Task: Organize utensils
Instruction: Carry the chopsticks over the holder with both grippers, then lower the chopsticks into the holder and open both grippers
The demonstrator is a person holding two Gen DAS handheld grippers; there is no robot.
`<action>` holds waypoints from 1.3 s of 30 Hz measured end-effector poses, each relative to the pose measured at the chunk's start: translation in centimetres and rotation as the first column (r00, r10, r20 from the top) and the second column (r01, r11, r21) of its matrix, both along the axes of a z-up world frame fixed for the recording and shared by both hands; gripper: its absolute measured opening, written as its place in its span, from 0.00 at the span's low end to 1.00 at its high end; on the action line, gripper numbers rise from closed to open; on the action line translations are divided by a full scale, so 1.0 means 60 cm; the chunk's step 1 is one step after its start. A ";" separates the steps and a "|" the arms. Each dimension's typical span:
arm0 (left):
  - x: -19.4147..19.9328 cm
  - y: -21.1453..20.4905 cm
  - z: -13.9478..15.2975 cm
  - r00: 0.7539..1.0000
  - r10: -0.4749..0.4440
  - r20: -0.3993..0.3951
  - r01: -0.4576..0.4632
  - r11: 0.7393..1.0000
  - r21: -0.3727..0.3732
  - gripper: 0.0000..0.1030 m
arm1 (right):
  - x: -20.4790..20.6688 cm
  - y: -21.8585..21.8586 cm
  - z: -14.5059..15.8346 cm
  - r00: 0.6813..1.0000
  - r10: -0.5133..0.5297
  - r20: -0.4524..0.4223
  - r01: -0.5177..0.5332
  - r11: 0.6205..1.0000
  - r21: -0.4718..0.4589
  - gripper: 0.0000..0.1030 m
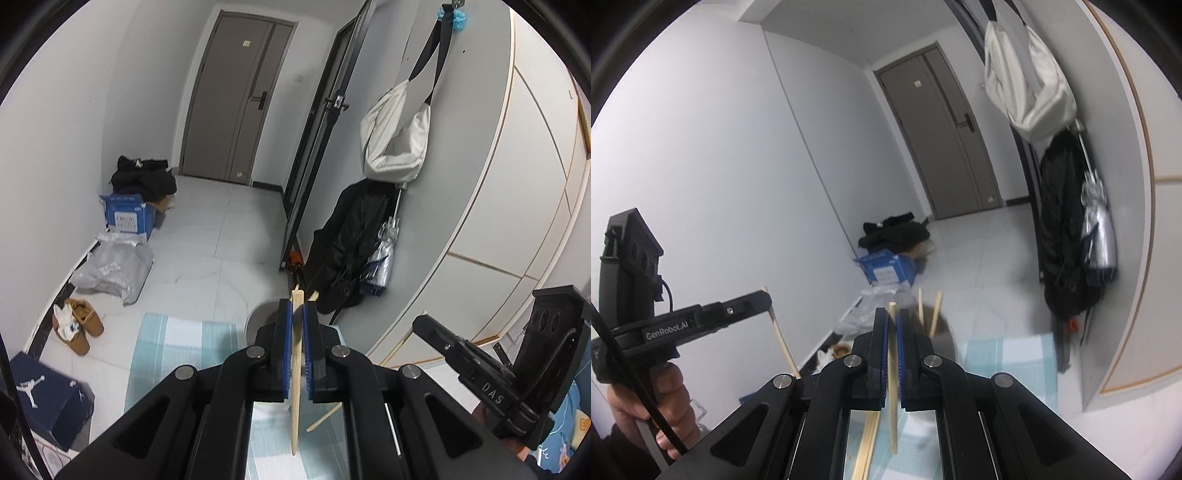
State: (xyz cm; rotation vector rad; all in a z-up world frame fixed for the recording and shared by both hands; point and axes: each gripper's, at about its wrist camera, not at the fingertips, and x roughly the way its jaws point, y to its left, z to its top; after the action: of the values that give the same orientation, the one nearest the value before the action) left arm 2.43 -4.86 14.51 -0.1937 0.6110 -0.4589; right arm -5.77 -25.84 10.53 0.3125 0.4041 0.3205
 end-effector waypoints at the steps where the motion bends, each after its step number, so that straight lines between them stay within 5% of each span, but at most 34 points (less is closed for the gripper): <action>1: 0.006 0.000 0.008 1.000 -0.002 0.011 0.002 1.000 0.000 0.02 | 0.006 -0.002 0.012 1.000 0.000 0.010 0.000 1.000 0.001 0.04; 10: 0.070 -0.005 0.039 0.998 0.013 0.058 -0.013 1.000 0.002 0.02 | 0.075 -0.015 0.100 0.995 -0.023 0.096 0.024 1.000 -0.015 0.04; 17: 0.111 -0.016 0.032 0.994 0.020 0.107 -0.024 0.999 0.036 0.02 | 0.138 -0.013 0.122 0.990 -0.034 0.136 0.037 0.999 -0.024 0.04; 32: 0.149 -0.048 -0.020 0.985 -0.048 0.164 0.024 0.989 0.148 0.02 | 0.226 0.002 0.021 0.997 -0.001 0.074 0.001 1.000 0.001 0.04; 39: 0.161 -0.057 -0.040 0.988 -0.088 0.128 0.065 0.983 0.173 0.02 | 0.241 -0.005 -0.009 0.999 0.029 0.031 -0.030 0.999 0.023 0.04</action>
State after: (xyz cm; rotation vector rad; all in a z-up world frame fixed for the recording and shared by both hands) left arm 12.07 -8.25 12.09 0.0225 0.5221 -0.4882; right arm 8.67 -26.14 9.99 0.3245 0.3749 0.3586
